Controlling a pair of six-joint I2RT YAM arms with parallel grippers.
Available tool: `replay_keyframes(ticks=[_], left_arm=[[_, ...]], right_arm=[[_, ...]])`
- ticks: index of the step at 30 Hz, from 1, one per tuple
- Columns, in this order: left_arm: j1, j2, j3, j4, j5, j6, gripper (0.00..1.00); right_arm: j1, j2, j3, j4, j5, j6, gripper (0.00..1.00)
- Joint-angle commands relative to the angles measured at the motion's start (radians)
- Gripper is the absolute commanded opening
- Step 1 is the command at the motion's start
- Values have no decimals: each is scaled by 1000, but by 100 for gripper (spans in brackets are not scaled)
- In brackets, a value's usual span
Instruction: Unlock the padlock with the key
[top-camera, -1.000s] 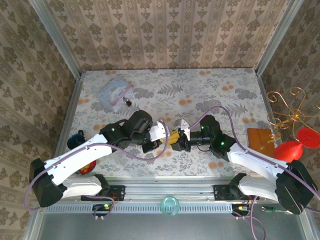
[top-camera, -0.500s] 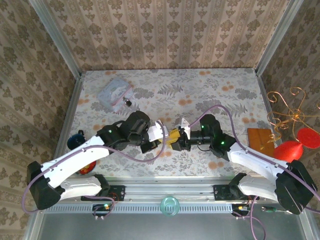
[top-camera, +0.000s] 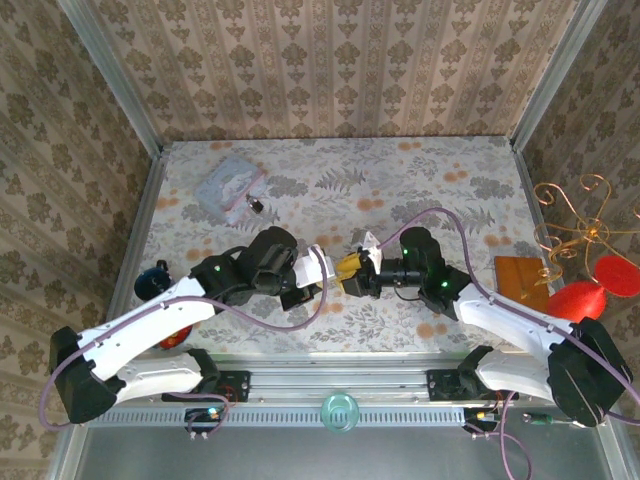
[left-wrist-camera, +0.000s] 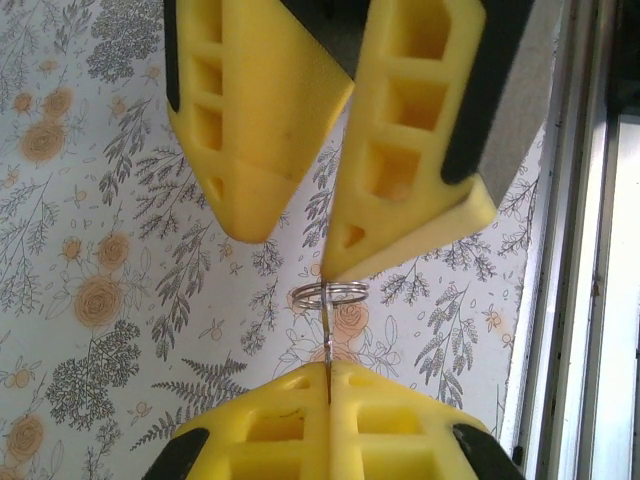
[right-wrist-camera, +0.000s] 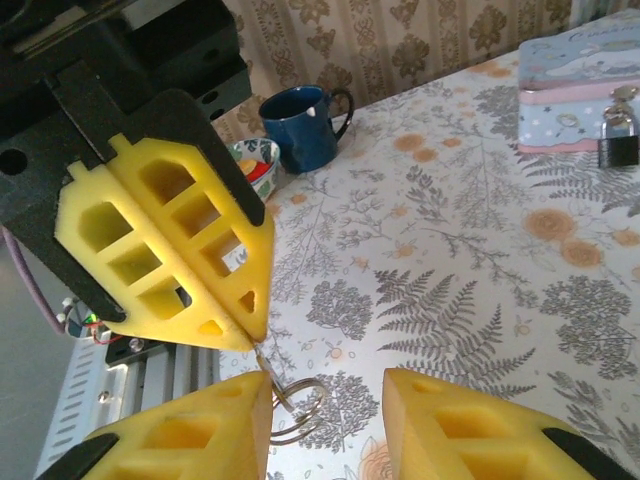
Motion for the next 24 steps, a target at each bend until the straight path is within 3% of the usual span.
replay_keyframes(ticks=[1, 12, 19, 24], left_arm=[[-6, -19, -9, 23, 22, 9, 0], [-7, -14, -5, 24, 48, 9, 0], [-7, -7, 5, 8, 57, 18, 0], [-7, -14, 5, 11, 57, 9, 0]], right_arm=[[9, 12, 15, 28, -49, 12, 37], [23, 29, 31, 4, -47, -2, 30], [25, 32, 41, -15, -53, -9, 19], [24, 38, 54, -39, -51, -8, 4]])
